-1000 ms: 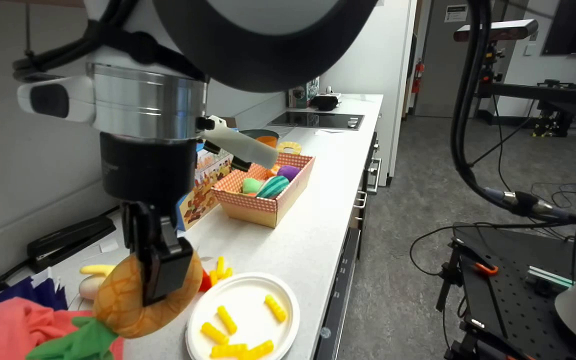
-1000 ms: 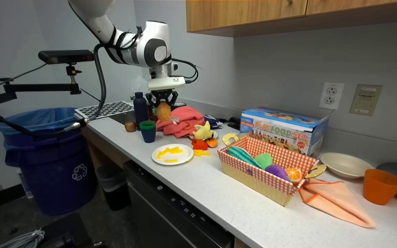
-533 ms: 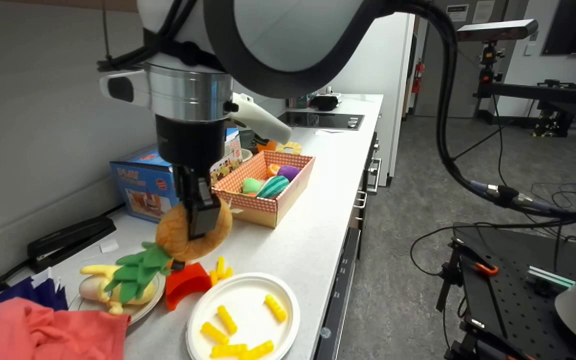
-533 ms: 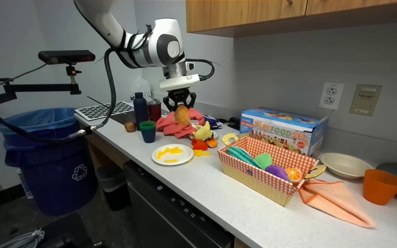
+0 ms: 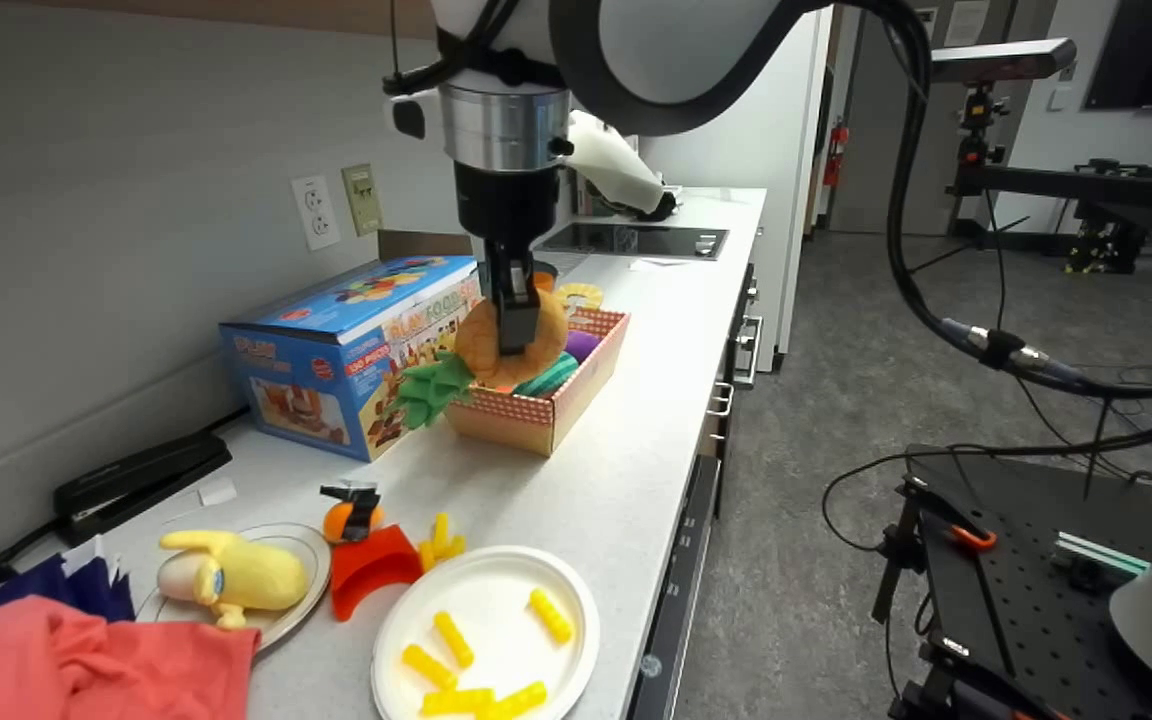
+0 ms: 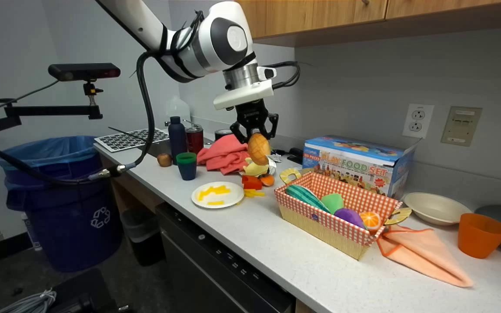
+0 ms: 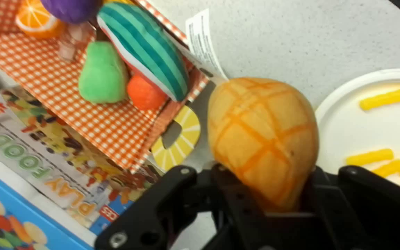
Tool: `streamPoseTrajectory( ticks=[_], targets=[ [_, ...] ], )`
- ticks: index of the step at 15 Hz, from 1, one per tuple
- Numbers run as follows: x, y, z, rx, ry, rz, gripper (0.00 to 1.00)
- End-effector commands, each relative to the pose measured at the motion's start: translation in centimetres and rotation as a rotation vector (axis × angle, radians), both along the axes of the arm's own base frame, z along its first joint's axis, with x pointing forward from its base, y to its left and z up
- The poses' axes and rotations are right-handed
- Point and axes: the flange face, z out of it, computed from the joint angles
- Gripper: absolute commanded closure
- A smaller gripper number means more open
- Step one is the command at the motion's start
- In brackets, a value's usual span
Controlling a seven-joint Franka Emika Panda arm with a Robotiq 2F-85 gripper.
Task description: Put the purple, pineapple, and banana plushies in the box
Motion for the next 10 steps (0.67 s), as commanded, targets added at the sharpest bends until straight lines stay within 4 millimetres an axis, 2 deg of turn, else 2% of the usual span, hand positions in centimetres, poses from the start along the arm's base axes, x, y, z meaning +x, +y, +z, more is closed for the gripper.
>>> streamPoseTrajectory(
  ticks=[1, 3, 4, 6, 9, 10],
  targets=[
    [-1.6, -3.8, 1.3, -0.029, -0.04, -0.155, 0.94],
    [-1.9, -5.1, 1.6, -0.019, -0.055, -0.214, 0.94],
    [-0.7, -4.2, 0.9, -0.01, -0.033, -0.164, 0.78],
    [-1.0, -5.0, 1.1, -0.007, -0.039, -0.197, 0.78],
    [-1.2, -5.0, 1.1, -0.005, -0.04, -0.206, 0.78],
    [-1.2, -5.0, 1.1, -0.005, -0.041, -0.207, 0.94]
  ],
)
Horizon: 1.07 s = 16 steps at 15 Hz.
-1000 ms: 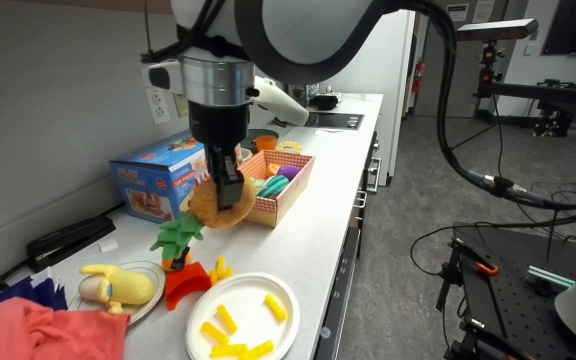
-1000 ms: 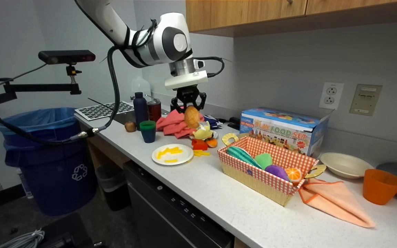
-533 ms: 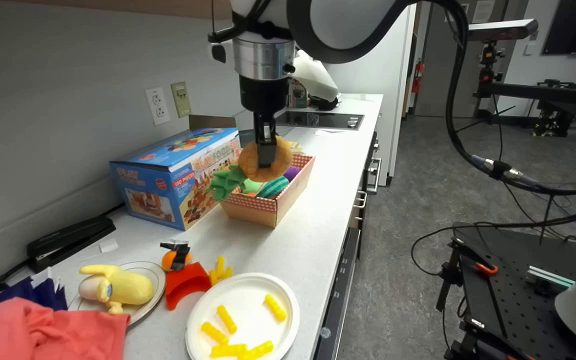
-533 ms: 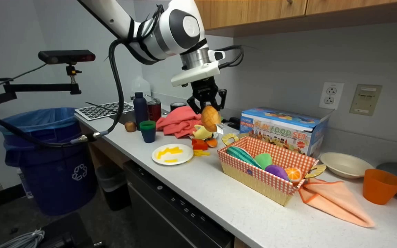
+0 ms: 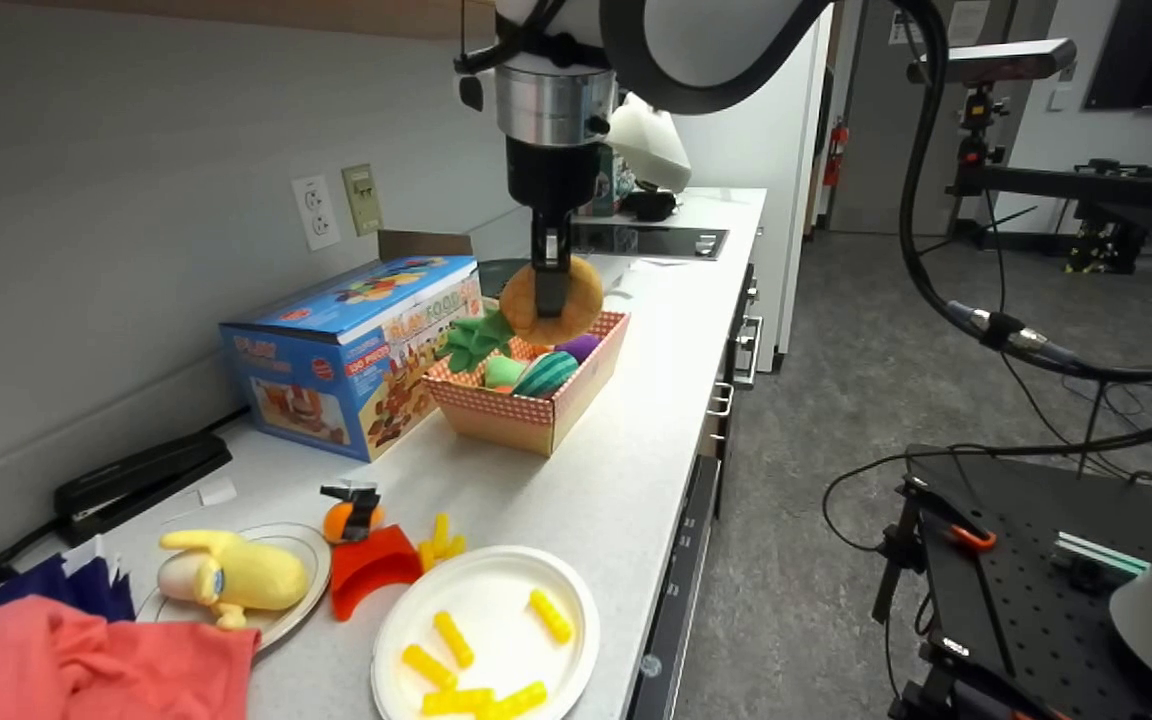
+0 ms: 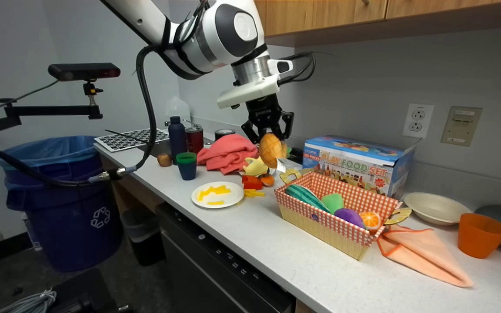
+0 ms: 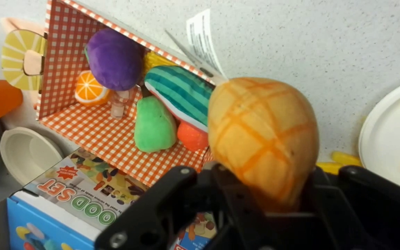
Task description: Put the purple, pineapple, and banana plushies in the box
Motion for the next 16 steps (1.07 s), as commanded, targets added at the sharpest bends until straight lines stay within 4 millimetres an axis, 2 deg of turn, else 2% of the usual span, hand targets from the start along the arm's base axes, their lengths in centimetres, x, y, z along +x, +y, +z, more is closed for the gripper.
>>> streamPoseTrajectory(
  ticks=[1, 5, 9, 16],
  targets=[
    [0.6, -0.5, 0.2, 0.02, 0.002, -0.023, 0.94],
    [3.1, -3.9, 0.9, 0.016, -0.035, -0.149, 0.94],
    [5.6, -6.6, 0.3, 0.014, -0.05, -0.25, 0.94],
    [9.6, -9.1, -2.3, 0.007, -0.075, -0.392, 0.94]
  ],
)
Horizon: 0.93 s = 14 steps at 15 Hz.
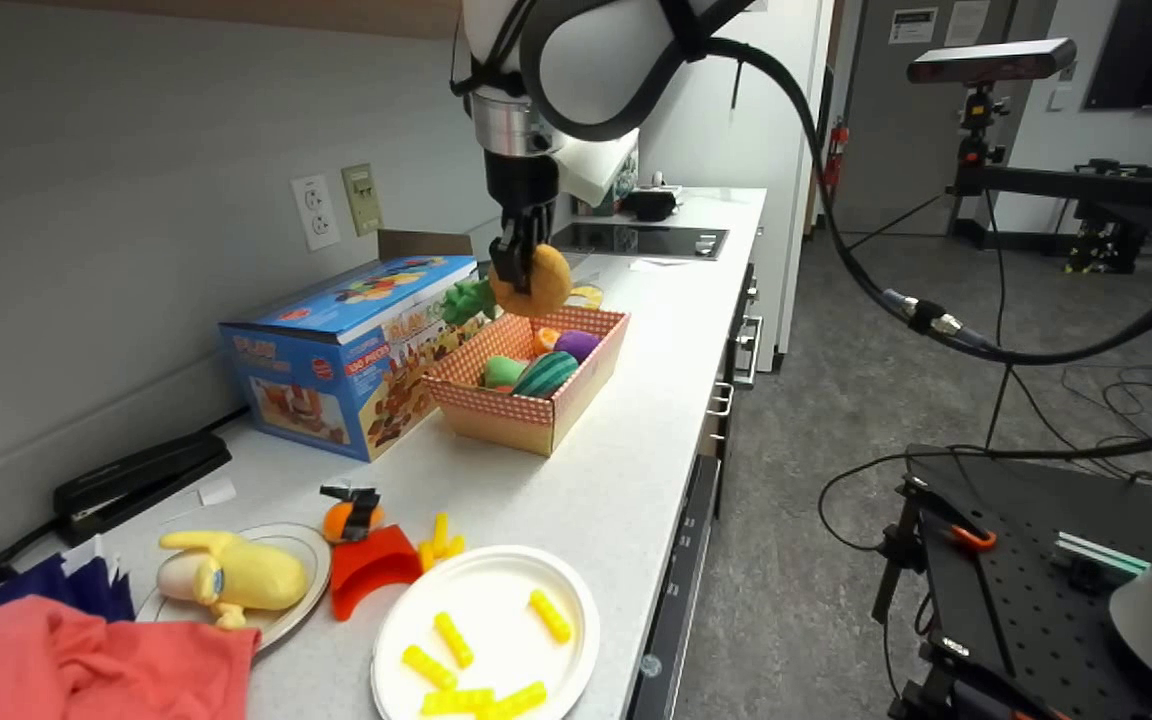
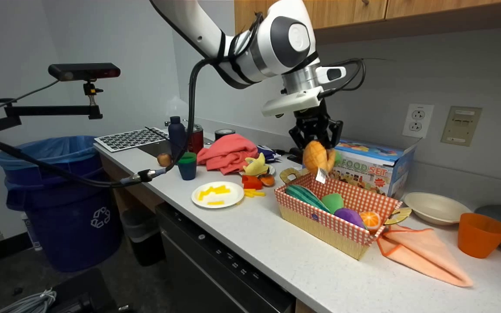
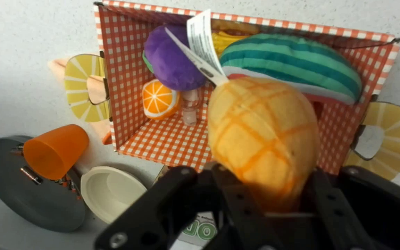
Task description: Put the purple, pineapple, and banana plushies in the box
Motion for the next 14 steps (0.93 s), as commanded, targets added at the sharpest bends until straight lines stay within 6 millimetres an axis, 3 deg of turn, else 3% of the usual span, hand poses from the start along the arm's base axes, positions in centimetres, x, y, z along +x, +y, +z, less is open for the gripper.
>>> streamPoseTrajectory(
  ticks=[1, 4, 5, 6, 12, 14],
  targets=[
    [2.4, -1.0, -0.9, -0.024, 0.001, -0.071, 0.94],
    [3.3, -1.6, -1.5, -0.03, -0.003, -0.116, 0.94],
    [3.4, -1.7, -1.6, -0.033, -0.008, -0.126, 0.66],
    [3.6, -1.8, -1.5, -0.033, -0.009, -0.138, 0.52],
    [3.7, -1.8, -0.7, -0.049, -0.033, -0.172, 0.07],
    [3.7, -1.6, -0.1, -0.056, -0.049, -0.178, 0.0]
  ],
)
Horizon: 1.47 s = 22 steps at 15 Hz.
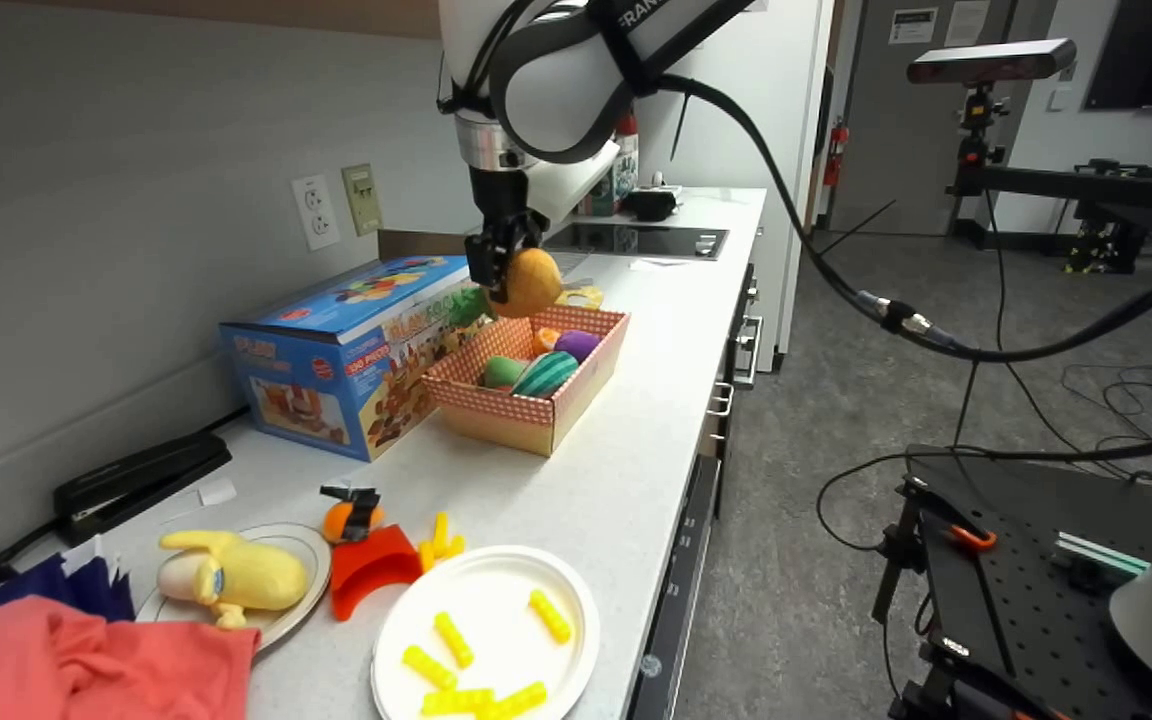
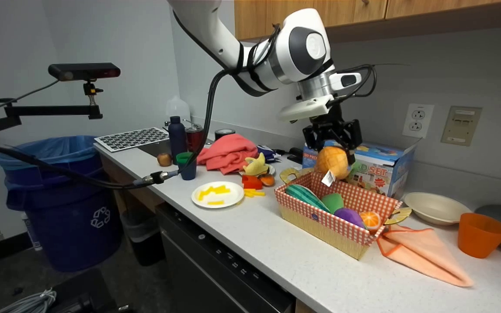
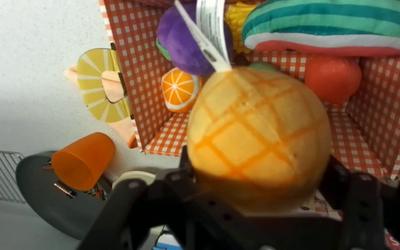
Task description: Put the purple, pineapple, and banana plushies in the box
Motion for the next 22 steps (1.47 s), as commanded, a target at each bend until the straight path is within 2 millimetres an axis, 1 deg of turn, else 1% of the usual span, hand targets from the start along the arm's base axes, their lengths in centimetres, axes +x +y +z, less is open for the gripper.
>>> streamPoseTrajectory(
  ticks=[1, 6, 8, 10, 13, 15, 18, 22],
  targets=[
    [0.3, 0.6, 1.6, -0.046, -0.018, -0.028, 0.0],
    [0.0, 2.0, 3.2, -0.066, -0.059, -0.023, 0.0],
    [-0.1, 3.0, 3.7, -0.064, -0.069, -0.013, 0.0],
    [0.0, 4.5, 4.1, -0.055, -0.076, 0.011, 0.0],
    [0.3, 7.8, 4.1, -0.031, -0.08, 0.086, 0.0],
    [0.7, 10.5, 3.7, 0.015, -0.075, 0.155, 0.0],
    [1.2, 14.5, 3.0, 0.104, -0.045, 0.249, 0.0],
    [2.0, 18.8, 2.1, 0.181, 0.0, 0.355, 0.0]
  ],
)
